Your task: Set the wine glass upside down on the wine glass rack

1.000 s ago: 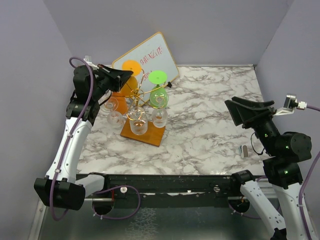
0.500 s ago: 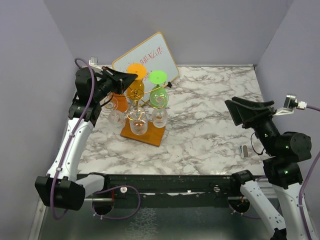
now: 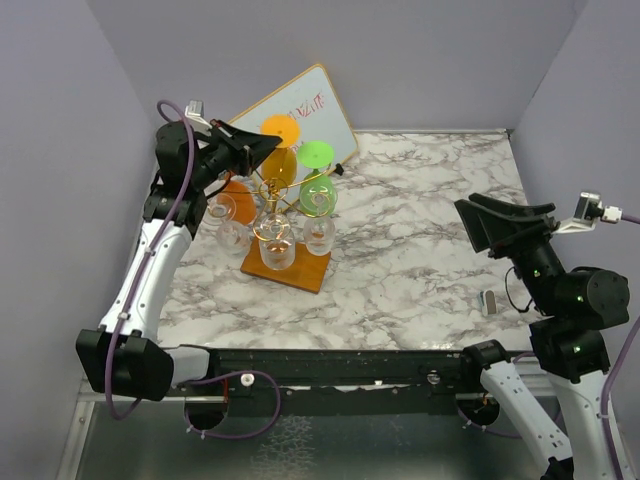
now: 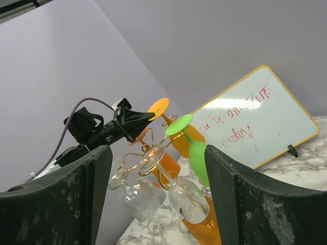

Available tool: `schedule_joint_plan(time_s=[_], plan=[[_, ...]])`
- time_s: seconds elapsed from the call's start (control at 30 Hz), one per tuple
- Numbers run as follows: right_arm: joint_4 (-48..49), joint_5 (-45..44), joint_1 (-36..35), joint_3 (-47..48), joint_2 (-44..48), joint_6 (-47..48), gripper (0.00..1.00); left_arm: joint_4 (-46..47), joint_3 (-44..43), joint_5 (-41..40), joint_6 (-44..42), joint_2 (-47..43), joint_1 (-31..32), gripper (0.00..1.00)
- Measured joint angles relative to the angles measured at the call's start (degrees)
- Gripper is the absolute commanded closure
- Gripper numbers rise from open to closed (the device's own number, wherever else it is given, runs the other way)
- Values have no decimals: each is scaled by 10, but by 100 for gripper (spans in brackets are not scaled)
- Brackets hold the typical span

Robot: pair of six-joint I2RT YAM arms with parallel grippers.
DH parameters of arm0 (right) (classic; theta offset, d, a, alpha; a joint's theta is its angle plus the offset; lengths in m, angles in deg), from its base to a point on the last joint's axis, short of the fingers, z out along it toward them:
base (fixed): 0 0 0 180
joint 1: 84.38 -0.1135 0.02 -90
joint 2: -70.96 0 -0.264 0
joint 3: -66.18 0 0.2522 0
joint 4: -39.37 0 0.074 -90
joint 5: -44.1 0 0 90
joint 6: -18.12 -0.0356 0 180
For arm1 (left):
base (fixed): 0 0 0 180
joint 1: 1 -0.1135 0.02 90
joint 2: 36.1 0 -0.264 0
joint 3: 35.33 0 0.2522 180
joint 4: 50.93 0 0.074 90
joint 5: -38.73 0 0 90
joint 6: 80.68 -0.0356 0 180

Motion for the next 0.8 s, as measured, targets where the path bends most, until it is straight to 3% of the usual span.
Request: schedule_joint_plan(time_s=[0.33,0.8], plan=[[-1,-7,0,10,1,6,23,6,-28,-8,-10,36,0,100],[-1,-8,0,10,-3,9,23,-74,-56,-79,-73,32,0,98]])
